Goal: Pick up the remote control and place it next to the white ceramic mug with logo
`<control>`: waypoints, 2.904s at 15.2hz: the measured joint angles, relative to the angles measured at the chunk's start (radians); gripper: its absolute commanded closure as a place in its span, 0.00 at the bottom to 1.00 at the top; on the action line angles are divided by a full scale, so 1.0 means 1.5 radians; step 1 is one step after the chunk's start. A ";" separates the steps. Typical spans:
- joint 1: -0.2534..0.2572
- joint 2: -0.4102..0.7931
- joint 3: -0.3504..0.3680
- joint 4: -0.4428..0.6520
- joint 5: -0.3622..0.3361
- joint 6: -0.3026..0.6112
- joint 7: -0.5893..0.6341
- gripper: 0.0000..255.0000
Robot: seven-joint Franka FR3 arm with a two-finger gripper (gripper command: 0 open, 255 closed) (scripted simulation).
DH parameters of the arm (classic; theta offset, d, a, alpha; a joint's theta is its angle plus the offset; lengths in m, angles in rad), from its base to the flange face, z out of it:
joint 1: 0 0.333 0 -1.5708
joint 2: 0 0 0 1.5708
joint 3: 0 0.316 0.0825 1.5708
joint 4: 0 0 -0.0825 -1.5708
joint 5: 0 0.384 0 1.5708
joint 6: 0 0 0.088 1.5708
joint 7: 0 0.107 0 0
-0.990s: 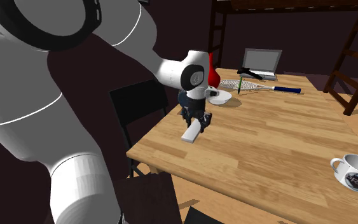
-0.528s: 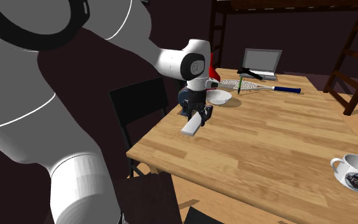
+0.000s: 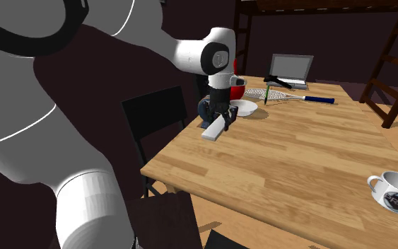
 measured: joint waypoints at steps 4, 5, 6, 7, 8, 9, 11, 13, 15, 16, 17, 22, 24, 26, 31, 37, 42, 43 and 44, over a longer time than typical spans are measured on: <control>-0.004 -0.009 -0.008 0.021 -0.001 -0.030 -0.011 1.00; -0.009 -0.003 -0.014 0.030 -0.004 -0.033 -0.020 1.00; -0.015 -0.001 -0.023 0.032 -0.006 -0.034 -0.033 1.00; -0.022 0.001 -0.034 0.033 -0.009 -0.033 -0.049 1.00; -0.029 0.006 -0.044 0.040 -0.013 -0.035 -0.064 1.00; -0.036 0.014 -0.053 0.046 -0.017 -0.033 -0.079 1.00; -0.049 0.036 -0.069 0.063 -0.024 -0.028 -0.103 1.00; -0.064 0.052 -0.088 0.087 -0.030 -0.036 -0.134 1.00; -0.078 0.073 -0.106 0.107 -0.035 -0.035 -0.164 1.00; -0.086 0.080 -0.116 0.112 -0.037 -0.033 -0.180 1.00; -0.091 0.094 -0.122 0.125 -0.039 -0.033 -0.191 1.00; -0.123 0.147 -0.158 0.189 -0.043 -0.042 -0.257 1.00; -0.137 0.182 -0.174 0.234 -0.043 -0.052 -0.287 1.00; -0.150 0.211 -0.186 0.269 -0.042 -0.058 -0.312 1.00; -0.186 0.302 -0.212 0.388 -0.033 -0.084 -0.377 1.00; -0.234 0.429 -0.234 0.566 -0.015 -0.136 -0.447 1.00; -0.252 0.484 -0.238 0.632 -0.008 -0.147 -0.468 1.00; -0.252 0.489 -0.238 0.632 -0.008 -0.142 -0.468 1.00; -0.253 0.489 -0.238 0.624 -0.008 -0.134 -0.469 1.00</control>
